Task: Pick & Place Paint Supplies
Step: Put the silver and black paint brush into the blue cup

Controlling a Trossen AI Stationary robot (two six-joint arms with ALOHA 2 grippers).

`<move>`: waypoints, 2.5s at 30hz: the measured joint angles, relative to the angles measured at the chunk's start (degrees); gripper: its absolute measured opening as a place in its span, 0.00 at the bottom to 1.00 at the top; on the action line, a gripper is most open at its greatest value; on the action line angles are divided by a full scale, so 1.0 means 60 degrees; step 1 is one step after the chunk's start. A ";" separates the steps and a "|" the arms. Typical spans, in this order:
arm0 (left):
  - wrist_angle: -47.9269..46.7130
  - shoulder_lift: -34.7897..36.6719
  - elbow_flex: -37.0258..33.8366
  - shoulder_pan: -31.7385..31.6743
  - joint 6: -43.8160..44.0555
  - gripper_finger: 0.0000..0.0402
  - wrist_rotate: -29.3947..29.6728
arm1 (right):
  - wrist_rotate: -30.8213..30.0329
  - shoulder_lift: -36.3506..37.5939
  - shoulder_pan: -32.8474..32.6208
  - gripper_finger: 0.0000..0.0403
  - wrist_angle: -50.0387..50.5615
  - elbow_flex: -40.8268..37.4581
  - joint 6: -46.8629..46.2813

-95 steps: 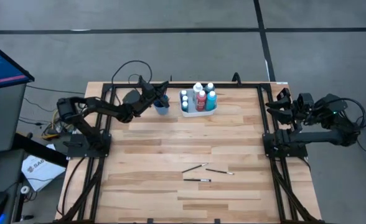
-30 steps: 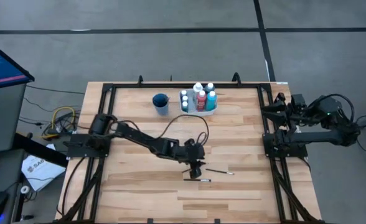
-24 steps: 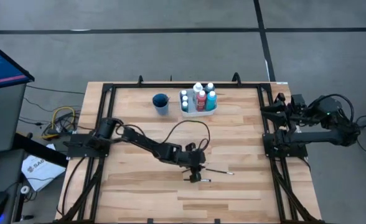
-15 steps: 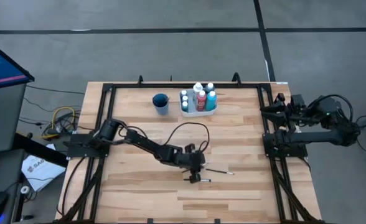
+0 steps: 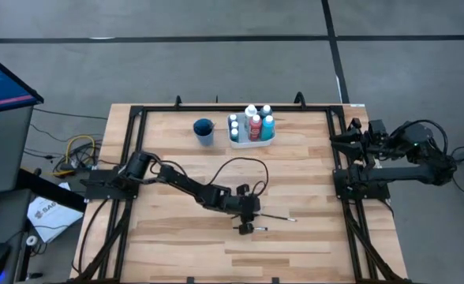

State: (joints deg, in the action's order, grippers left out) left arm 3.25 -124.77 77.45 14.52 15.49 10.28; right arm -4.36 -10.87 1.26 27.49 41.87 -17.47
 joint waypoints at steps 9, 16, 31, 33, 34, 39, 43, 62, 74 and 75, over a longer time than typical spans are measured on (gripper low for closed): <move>0.0381 -0.0521 0.0048 0.0048 0.0193 0.26 0.0376 | 0.0003 0.0003 0.0000 0.27 -0.0008 0.0000 -0.0028; -0.0030 0.0028 -0.0050 0.0059 0.0238 0.26 0.0318 | 0.0004 0.0003 0.0003 0.27 -0.0007 0.0000 -0.0025; -0.5265 0.3890 -0.0681 -0.0473 0.8377 0.26 0.1506 | 0.0004 0.0004 0.0000 0.27 -0.0008 0.0000 -0.0150; -0.5075 0.4091 -0.0963 -0.0266 1.0208 0.26 0.1548 | 0.0004 0.0002 0.0002 0.27 -0.0004 0.0000 -0.0178; -0.4946 0.4111 -0.1072 -0.0146 1.0877 0.26 0.1560 | 0.0004 0.0004 0.0000 0.27 -0.0011 0.0000 -0.0175; -0.4074 0.3877 -0.1595 0.0282 1.1851 0.26 0.1627 | 0.0004 0.0001 0.0004 0.27 0.0041 0.0000 -0.0111; -0.2700 0.3369 -0.1885 0.0190 1.1993 0.26 0.1229 | 0.0004 0.0003 0.0000 0.27 0.0210 0.0000 -0.0098; -0.2741 0.3380 -0.1902 0.0059 1.2271 0.26 -0.0023 | 0.0004 0.0004 -0.0007 0.27 0.1502 0.0000 -0.0512; -0.1921 0.7425 -0.1883 0.0483 0.9920 0.21 0.2965 | 0.0001 -0.3554 -0.0090 0.27 0.0850 -0.0444 -0.1115; -0.1926 0.7748 -0.1883 0.0596 0.9817 0.18 0.3346 | 0.0004 -0.4030 -0.0152 0.27 0.0797 -0.0444 -0.1292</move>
State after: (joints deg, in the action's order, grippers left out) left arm -8.31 -78.28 66.15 18.10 74.39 30.35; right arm -4.34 -35.06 0.35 32.27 39.20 -25.23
